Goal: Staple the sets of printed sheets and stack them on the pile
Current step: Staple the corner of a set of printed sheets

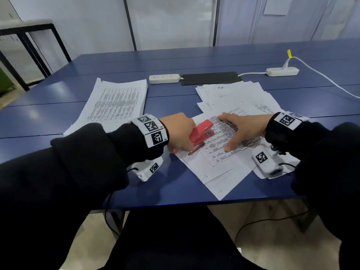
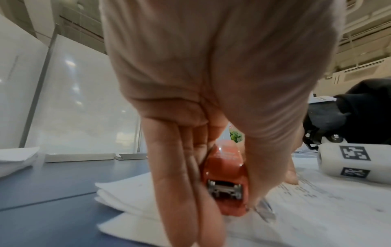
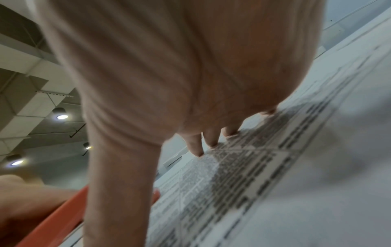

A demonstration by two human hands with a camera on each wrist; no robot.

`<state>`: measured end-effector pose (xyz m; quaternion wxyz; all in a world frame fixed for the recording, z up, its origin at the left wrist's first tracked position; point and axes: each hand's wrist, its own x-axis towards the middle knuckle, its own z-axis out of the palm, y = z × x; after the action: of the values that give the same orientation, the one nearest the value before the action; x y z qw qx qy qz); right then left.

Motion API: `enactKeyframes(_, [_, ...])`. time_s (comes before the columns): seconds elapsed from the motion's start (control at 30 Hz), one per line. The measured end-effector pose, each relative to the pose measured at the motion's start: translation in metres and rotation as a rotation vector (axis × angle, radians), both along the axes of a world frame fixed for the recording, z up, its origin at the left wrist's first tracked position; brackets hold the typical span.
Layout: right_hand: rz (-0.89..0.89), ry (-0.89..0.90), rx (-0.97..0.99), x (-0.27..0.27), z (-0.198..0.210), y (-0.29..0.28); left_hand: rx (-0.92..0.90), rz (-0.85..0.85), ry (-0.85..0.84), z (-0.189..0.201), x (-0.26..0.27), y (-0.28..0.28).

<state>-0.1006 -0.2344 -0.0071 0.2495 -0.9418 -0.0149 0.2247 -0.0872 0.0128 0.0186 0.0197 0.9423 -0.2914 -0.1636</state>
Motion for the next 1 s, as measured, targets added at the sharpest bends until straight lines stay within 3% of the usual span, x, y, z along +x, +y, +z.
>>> enactKeyframes(0.17, [0.002,-0.009,-0.011,0.000,-0.001,0.000,-0.021,0.112,0.060,-0.005,-0.005,0.001])
enactKeyframes(1.0, [0.027,-0.018,-0.019,0.000,-0.001,0.000,-0.028,0.018,0.048,-0.006,-0.010,0.029])
